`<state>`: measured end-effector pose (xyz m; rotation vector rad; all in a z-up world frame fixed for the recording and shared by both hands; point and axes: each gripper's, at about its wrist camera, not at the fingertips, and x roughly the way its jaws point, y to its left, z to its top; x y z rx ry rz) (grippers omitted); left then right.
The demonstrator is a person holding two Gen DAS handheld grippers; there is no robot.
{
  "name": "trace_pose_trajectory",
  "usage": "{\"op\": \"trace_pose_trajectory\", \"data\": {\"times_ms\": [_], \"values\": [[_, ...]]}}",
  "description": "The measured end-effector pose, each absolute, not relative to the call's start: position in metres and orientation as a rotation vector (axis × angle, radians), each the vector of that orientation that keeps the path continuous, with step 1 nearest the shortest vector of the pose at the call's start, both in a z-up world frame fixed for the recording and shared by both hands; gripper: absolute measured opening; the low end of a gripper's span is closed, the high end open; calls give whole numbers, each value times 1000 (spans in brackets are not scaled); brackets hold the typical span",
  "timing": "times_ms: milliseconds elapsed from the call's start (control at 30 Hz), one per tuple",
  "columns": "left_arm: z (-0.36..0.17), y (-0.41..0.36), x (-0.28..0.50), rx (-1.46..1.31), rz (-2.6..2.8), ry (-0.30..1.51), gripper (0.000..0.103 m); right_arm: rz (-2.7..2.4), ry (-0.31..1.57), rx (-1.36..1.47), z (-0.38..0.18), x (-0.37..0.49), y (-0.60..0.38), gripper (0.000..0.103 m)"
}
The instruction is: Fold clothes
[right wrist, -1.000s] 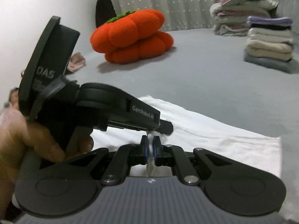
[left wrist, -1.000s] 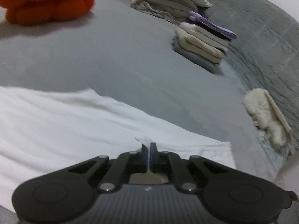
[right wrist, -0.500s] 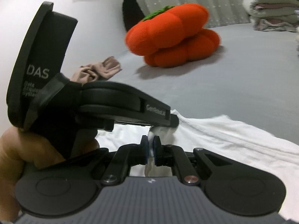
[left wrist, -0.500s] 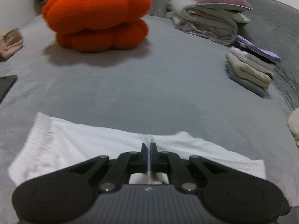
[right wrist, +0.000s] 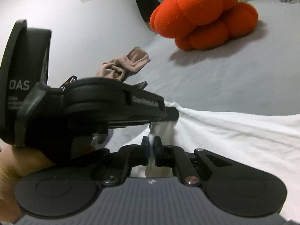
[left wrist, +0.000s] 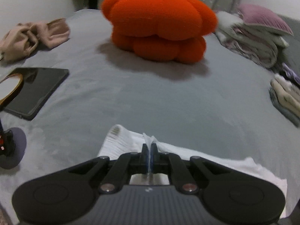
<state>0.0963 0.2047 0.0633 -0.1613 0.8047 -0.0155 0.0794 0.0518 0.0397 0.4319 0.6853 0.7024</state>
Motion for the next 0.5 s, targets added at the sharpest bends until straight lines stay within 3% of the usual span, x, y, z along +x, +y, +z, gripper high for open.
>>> {"op": "trace_pose_trajectory", "data": {"times_ms": [200,300,400,500], "values": [[57,218,102,-170,54,816,2,732,744,515,25,92,64,9],[56,229,102,-220,79,807,3,744,769,559,20,98,67,17],[63,238,95,-269,127,760,3,789,793,612,23,101,67,18],[70,248,87,-330,153,711,3,840,819,663,29,99,62,33]]}}
